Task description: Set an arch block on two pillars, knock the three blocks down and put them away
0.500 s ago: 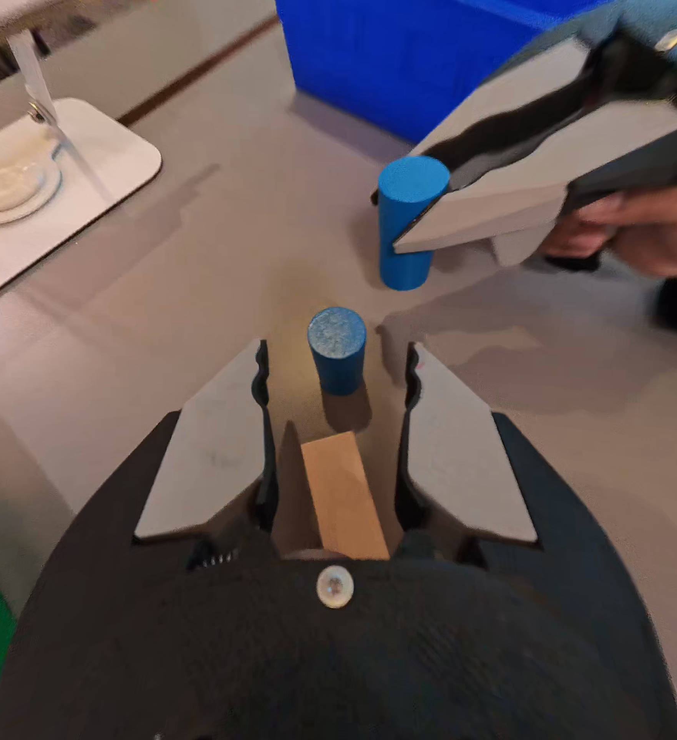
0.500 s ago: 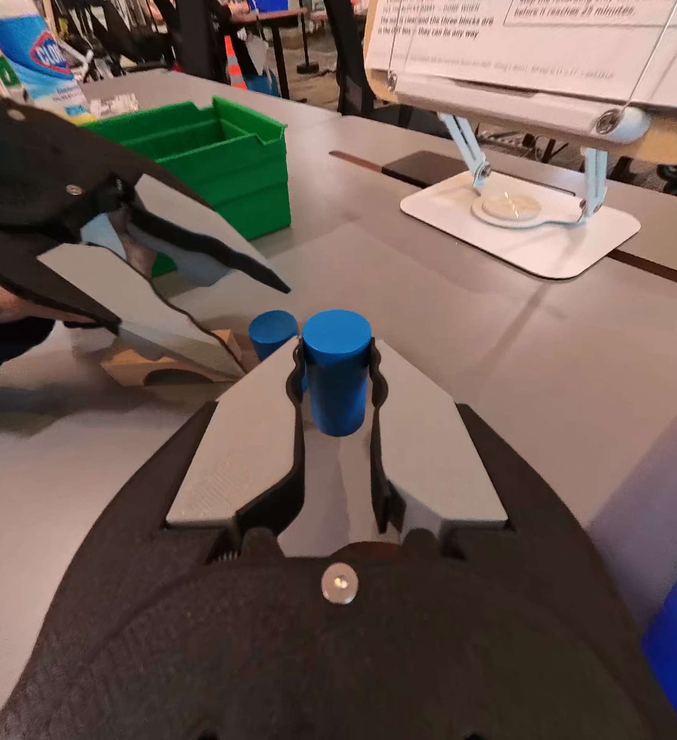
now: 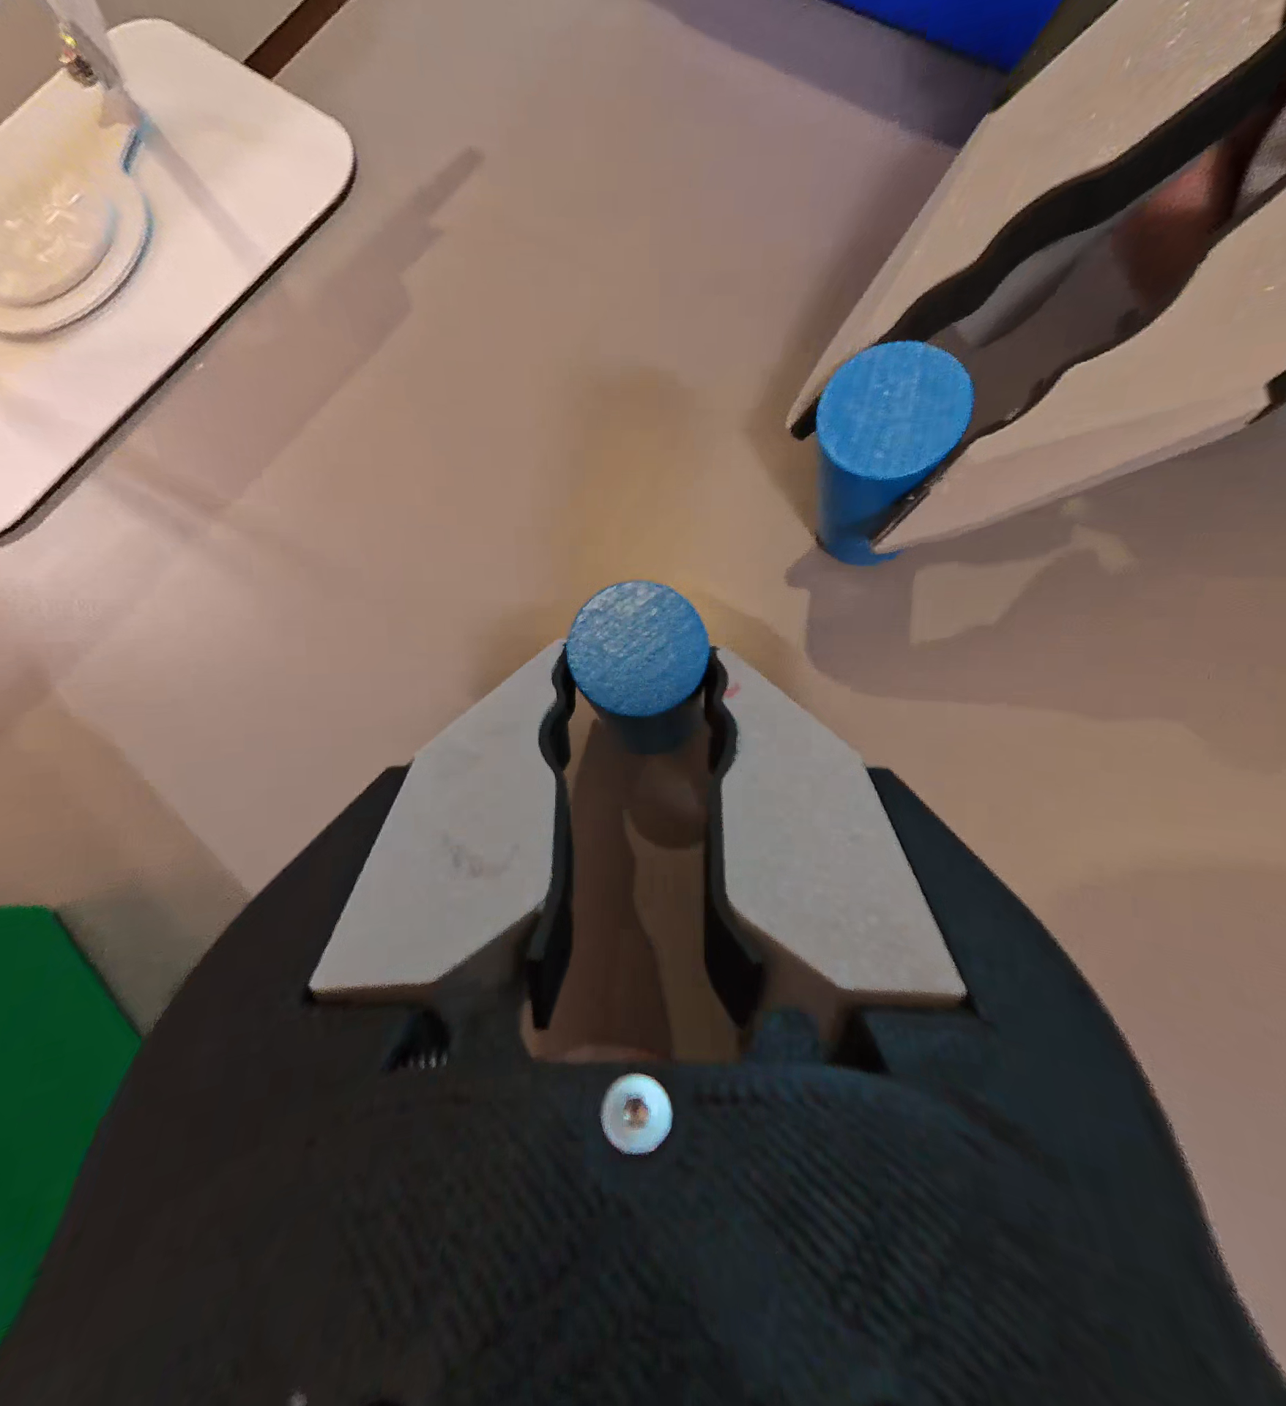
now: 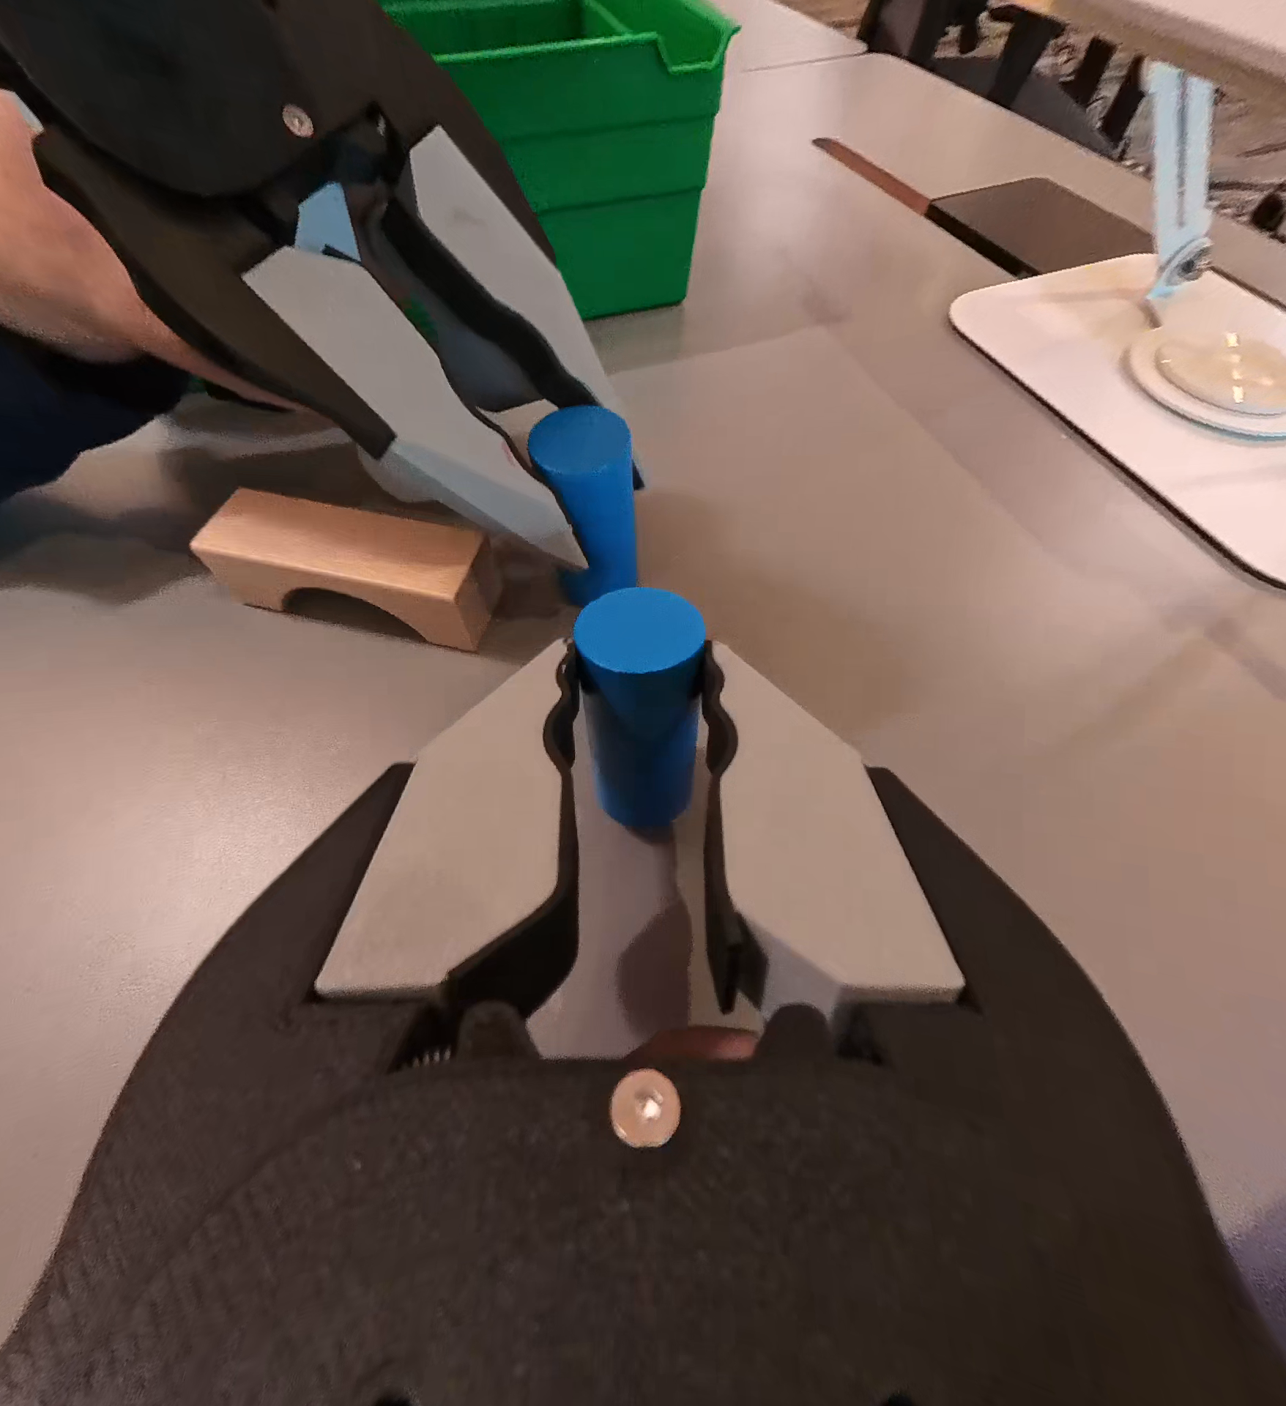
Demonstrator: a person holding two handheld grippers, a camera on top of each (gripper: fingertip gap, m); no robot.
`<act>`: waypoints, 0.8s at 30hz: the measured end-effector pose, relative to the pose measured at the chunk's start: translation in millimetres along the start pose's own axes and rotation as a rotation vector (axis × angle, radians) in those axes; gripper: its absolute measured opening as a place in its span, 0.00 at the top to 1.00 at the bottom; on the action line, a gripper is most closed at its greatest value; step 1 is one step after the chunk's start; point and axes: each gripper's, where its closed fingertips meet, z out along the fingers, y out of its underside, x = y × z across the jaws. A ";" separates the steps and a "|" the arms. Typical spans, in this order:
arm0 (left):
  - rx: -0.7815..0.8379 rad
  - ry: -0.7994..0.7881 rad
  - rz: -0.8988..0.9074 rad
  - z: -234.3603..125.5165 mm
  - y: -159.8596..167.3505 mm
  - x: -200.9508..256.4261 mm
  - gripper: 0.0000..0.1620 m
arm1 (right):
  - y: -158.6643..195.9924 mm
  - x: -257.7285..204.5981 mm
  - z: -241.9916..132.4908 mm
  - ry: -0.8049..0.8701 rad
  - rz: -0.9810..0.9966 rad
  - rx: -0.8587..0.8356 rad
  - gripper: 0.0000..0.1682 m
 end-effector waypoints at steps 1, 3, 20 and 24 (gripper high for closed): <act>0.006 0.002 -0.010 -1.9 2.2 -1.3 0.81 | 0.5 -0.1 1.9 -0.007 -0.004 -0.008 0.83; 0.008 0.012 -0.031 -4.9 6.4 -2.3 0.81 | 0.9 0.1 3.1 -0.013 -0.007 -0.014 0.83; 0.067 0.071 -0.222 -54.3 22.4 23.0 0.63 | -13.0 16.0 -14.4 0.054 0.031 0.088 0.78; -0.170 0.139 -0.174 -46.2 62.5 51.7 0.62 | -23.2 15.7 -22.2 0.079 0.011 0.131 0.78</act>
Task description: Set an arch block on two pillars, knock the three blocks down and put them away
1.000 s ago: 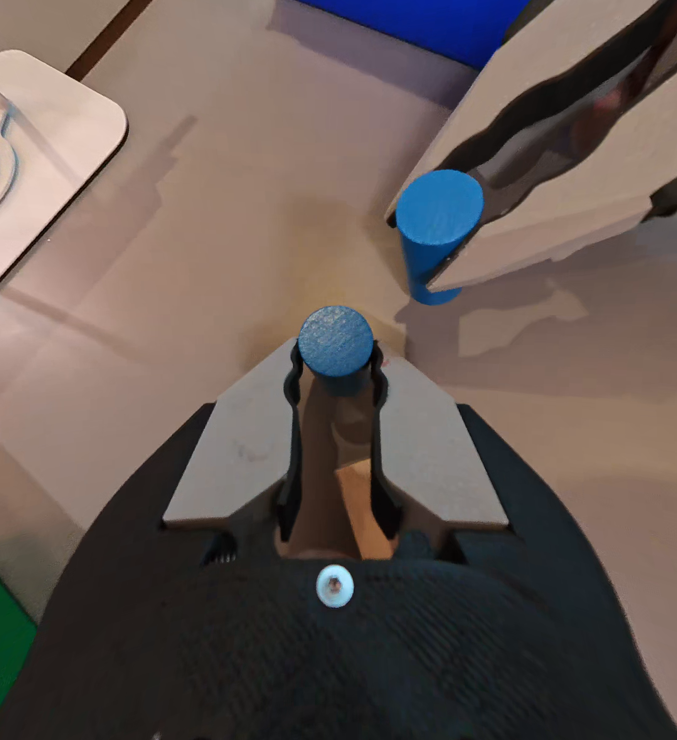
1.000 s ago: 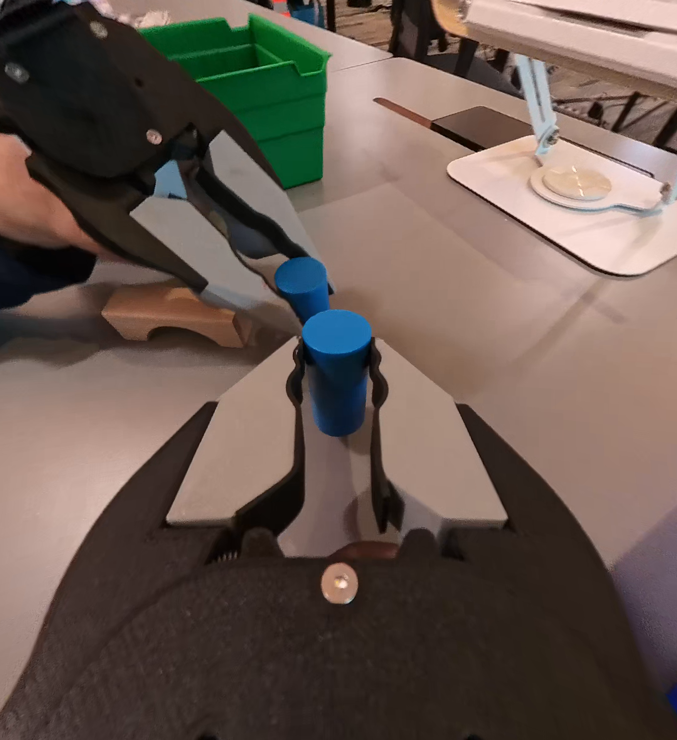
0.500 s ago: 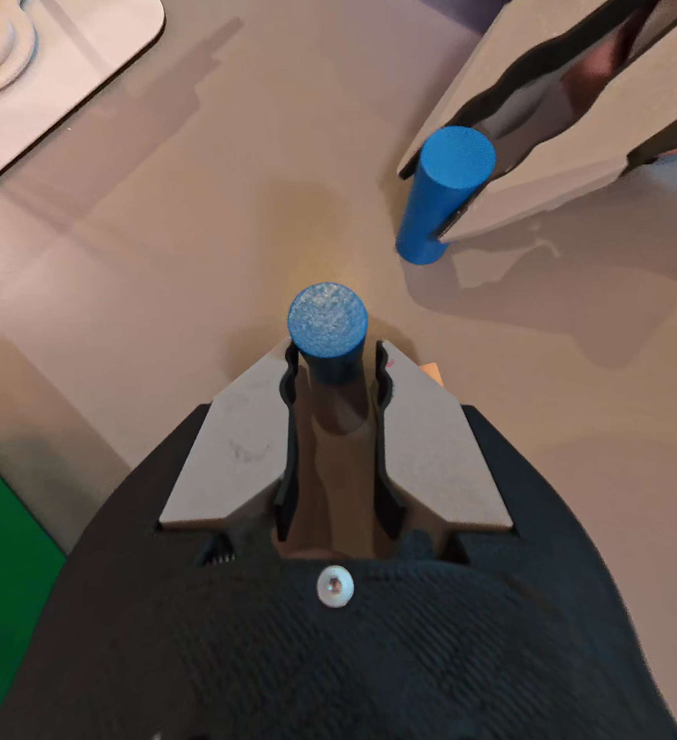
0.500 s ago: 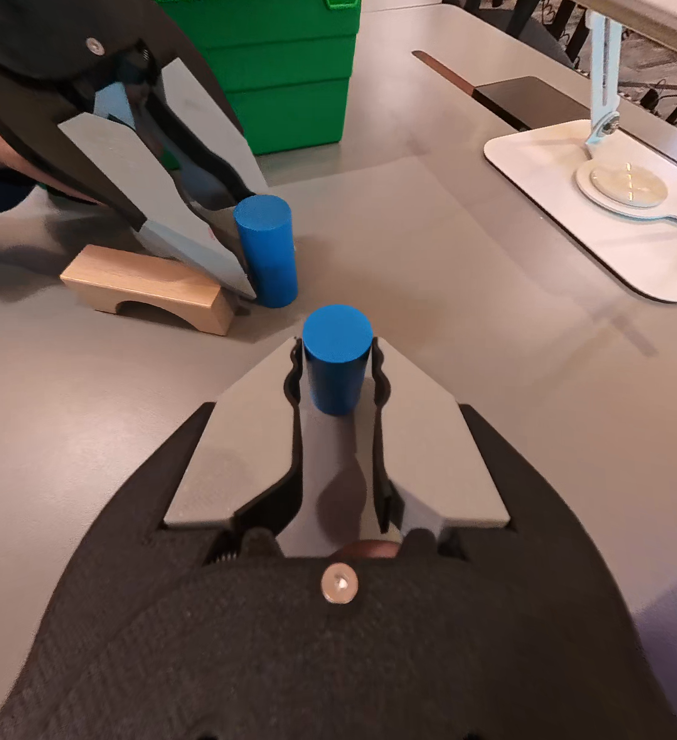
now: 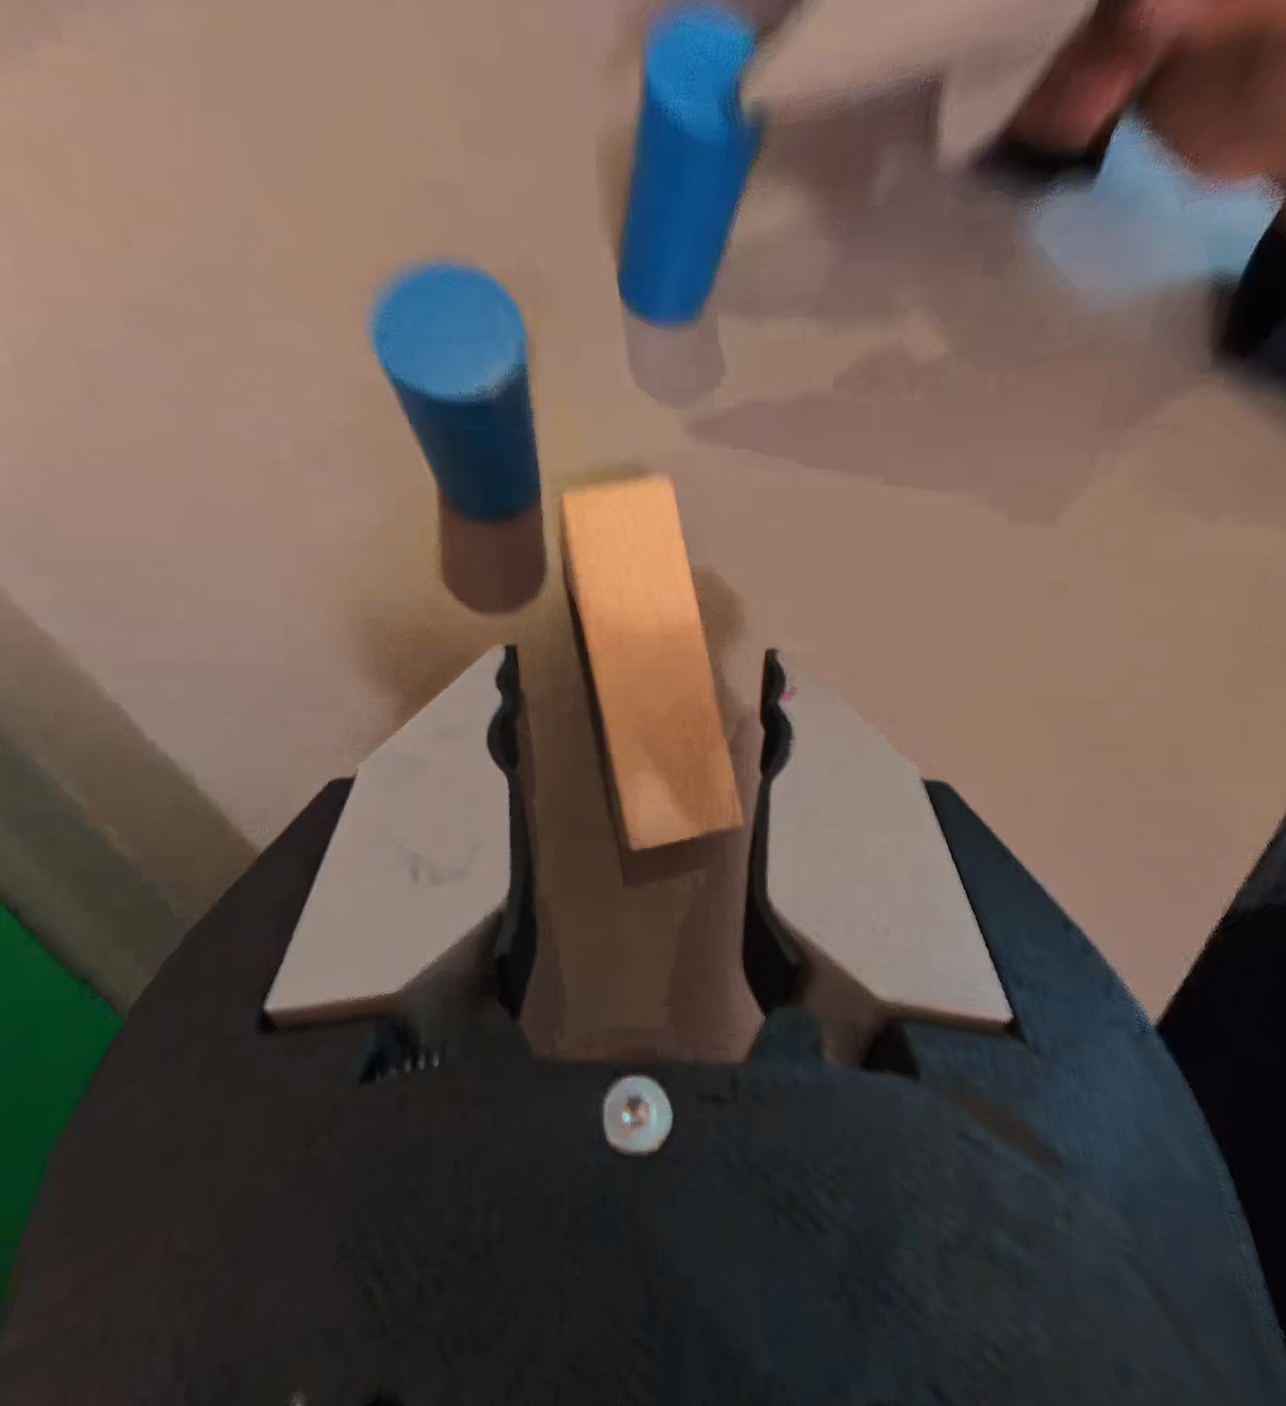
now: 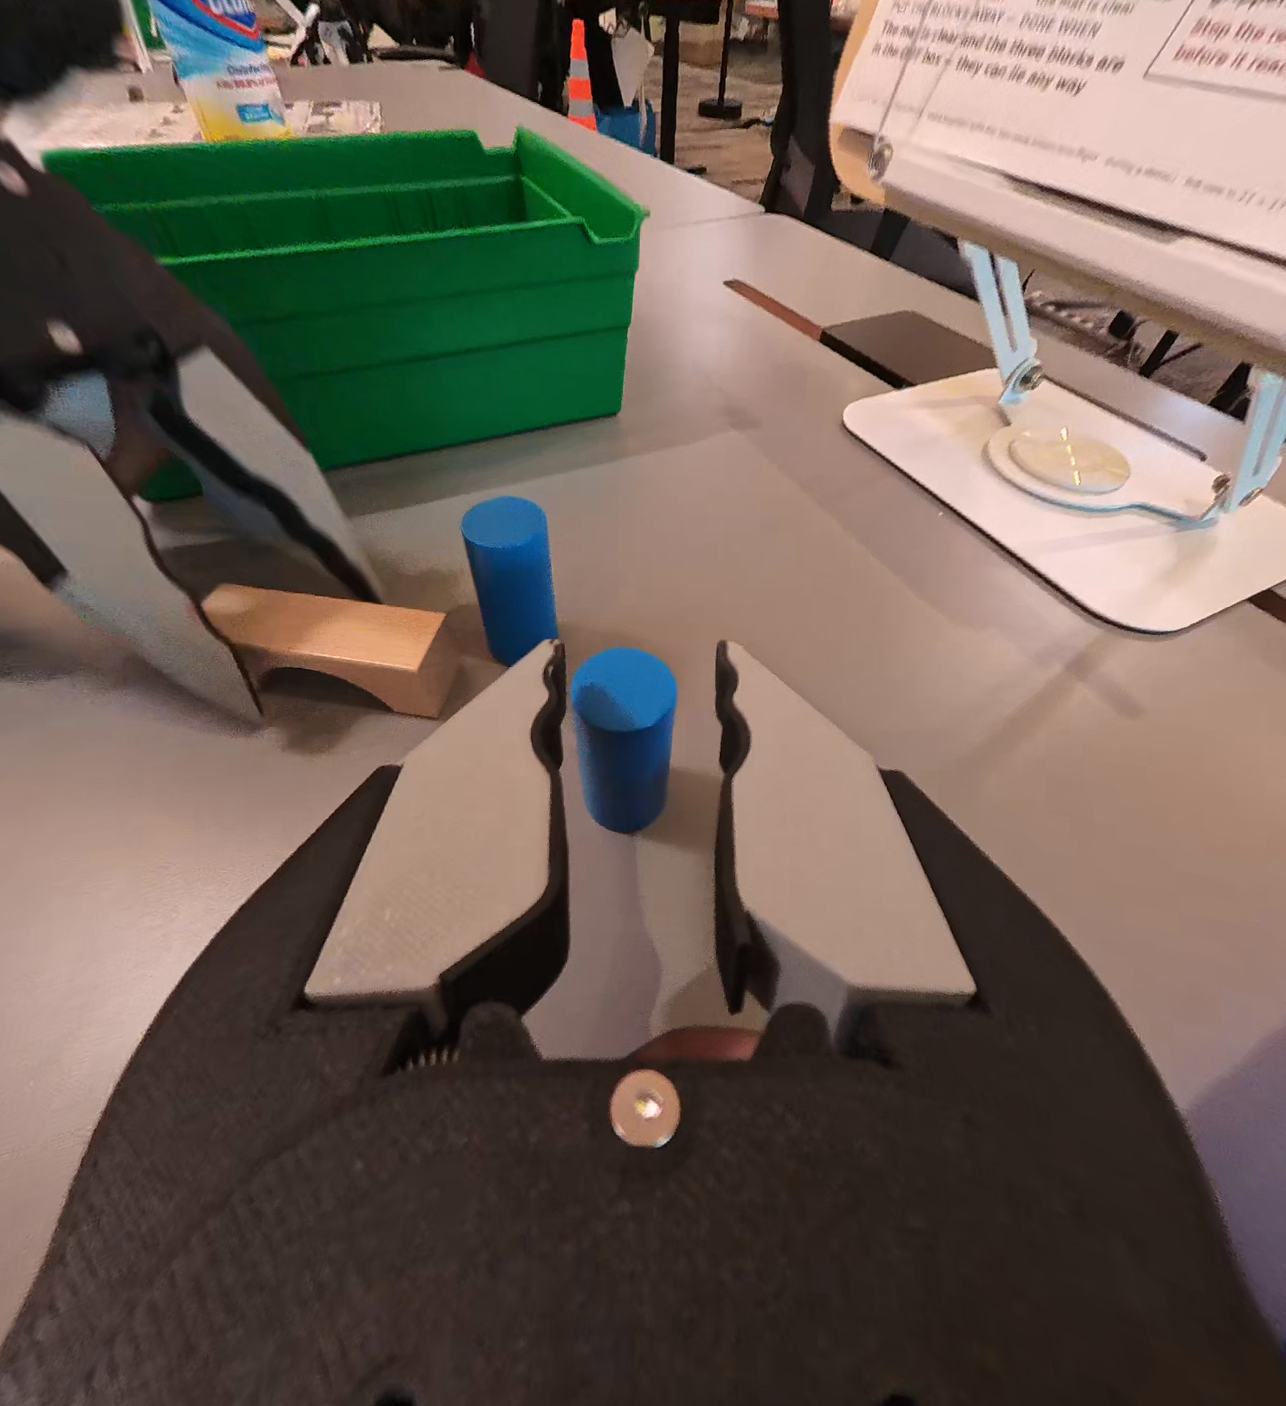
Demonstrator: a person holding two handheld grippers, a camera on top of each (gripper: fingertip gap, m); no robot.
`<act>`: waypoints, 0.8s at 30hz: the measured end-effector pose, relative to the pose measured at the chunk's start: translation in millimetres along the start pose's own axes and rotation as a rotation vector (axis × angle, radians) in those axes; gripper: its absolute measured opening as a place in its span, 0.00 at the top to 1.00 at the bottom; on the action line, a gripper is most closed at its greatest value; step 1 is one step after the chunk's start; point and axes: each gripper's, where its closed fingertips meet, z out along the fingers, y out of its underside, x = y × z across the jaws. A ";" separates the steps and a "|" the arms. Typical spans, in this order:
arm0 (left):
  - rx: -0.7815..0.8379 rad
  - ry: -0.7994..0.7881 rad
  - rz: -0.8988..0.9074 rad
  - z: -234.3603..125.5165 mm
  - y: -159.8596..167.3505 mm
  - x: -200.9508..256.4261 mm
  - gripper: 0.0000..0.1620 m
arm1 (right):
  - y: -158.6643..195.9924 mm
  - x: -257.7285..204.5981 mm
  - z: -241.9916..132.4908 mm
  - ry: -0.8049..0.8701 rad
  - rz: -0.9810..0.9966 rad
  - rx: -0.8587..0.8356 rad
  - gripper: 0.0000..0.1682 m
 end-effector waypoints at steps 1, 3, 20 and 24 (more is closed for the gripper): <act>-0.035 -0.032 0.040 5.8 6.2 -1.2 0.63 | -3.3 -0.7 -2.2 0.003 -0.006 0.013 0.78; -0.058 -0.060 0.117 7.3 9.0 -1.2 0.78 | -11.1 -3.8 -8.4 -0.003 -0.018 0.045 0.79; 0.121 0.219 0.545 -29.9 -48.5 71.8 0.81 | 9.1 -116.1 -17.3 -0.411 -0.319 -0.086 0.81; 0.177 0.235 0.528 -24.9 -53.0 70.7 0.81 | 10.1 -110.5 -18.9 -0.394 -0.316 -0.101 0.81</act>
